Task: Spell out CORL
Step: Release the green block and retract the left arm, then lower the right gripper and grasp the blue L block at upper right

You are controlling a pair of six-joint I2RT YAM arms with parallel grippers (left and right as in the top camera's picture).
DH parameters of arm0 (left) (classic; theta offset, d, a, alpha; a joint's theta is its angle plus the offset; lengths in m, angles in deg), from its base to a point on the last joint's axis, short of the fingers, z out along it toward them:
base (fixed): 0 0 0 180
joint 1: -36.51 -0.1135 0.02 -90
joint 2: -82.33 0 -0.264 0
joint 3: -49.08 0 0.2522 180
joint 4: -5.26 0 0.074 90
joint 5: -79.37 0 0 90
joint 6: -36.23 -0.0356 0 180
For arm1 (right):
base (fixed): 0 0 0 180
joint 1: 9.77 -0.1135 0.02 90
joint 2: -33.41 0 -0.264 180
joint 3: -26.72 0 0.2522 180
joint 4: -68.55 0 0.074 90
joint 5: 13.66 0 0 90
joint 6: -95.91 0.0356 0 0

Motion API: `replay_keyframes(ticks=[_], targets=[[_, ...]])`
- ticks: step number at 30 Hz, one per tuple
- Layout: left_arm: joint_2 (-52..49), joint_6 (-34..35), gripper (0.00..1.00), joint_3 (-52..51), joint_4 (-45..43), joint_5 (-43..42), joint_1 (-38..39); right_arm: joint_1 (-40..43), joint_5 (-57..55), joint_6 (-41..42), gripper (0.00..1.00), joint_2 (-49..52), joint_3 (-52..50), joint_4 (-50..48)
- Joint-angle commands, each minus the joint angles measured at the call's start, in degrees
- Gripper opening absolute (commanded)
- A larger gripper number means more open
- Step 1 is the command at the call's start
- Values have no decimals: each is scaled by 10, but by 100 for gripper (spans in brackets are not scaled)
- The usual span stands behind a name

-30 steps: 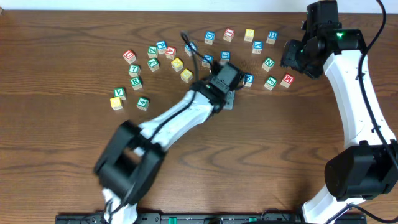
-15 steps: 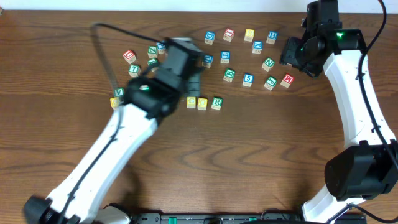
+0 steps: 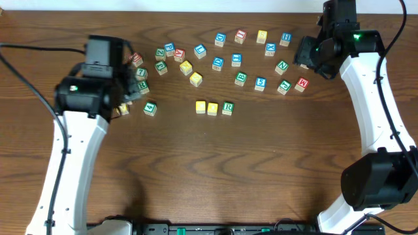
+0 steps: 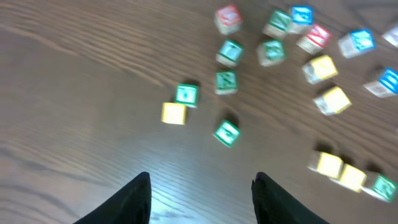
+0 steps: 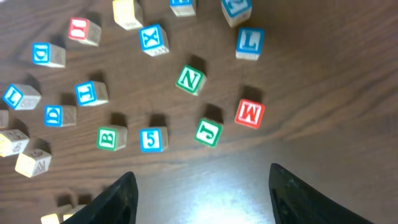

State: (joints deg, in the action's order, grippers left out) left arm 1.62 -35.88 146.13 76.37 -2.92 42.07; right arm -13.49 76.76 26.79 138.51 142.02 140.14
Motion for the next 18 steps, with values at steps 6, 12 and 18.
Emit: replay_keyframes(ticks=[6,12,18], targets=[[-5,-41,62,5,-33,5,-113,11,-10,-17,63,0,7,-47],[-5,-41,68,2,-35,5,-128,39,-47,-19,64,4,7,-65],[-5,-41,71,-7,-37,5,-128,57,-48,-19,64,33,7,-75]])
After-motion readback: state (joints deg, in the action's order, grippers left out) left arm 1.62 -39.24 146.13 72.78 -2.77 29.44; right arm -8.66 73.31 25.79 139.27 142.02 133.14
